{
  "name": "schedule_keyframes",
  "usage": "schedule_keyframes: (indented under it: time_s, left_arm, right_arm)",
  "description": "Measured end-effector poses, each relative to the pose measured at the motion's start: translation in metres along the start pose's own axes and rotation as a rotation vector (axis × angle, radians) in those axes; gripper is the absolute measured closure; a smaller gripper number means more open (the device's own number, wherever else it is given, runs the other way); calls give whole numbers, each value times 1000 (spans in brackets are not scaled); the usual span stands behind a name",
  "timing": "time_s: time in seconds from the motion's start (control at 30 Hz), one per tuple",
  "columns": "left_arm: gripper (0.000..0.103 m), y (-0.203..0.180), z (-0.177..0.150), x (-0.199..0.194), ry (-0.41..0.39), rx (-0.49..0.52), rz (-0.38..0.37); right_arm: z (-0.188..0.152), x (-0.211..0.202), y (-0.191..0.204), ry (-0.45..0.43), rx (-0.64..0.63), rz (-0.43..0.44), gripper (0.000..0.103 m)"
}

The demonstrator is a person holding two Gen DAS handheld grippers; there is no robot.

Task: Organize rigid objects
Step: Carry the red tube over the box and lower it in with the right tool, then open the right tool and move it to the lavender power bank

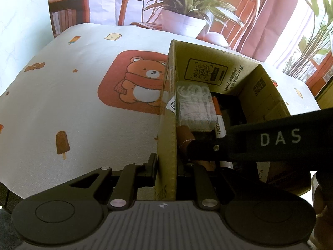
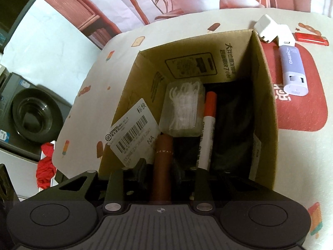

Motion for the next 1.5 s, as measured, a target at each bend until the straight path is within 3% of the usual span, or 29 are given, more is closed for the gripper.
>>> schedule_keyframes:
  time_s: [0.3,0.4,0.47,0.7,0.87,1.17,1.5]
  left_arm:
    - [86,1,0,-1,0,1,1]
    - [86,2,0,-1,2,1,0]
    - [86,3,0,-1,3,-2,-1]
    - [86,3,1,-1,5,-2,0]
    - [86,3,1,-1,6,-1,0]
    - [86,3,1,-1,7,-2,0]
    - [86,4,0,0,11,-2,6]
  right_arm:
    - [7,-25,1,-63,-45,-16,63]
    - [11,-36,5,-90,-67,-15,53]
    - [13,-44,7,-114,-91,-33,37]
    - [23,-71,11,-191,-149,-61,22]
    - [30,-88,9,-240,-216,-126,2]
    - [39,-106,-16,-286,-228,-214,0]
    - [54,-124,-79,-336,-173,-331,0]
Point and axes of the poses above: each gripper's, at about its wrist camera, not at the fingertips, and x roughly the way its jaws point, y to its left, z to its top, the point moved 8 cm from there along x, roughly the way its jaws point, and after that the axes turned 2 degrees about -y, right-handed, at the moved point
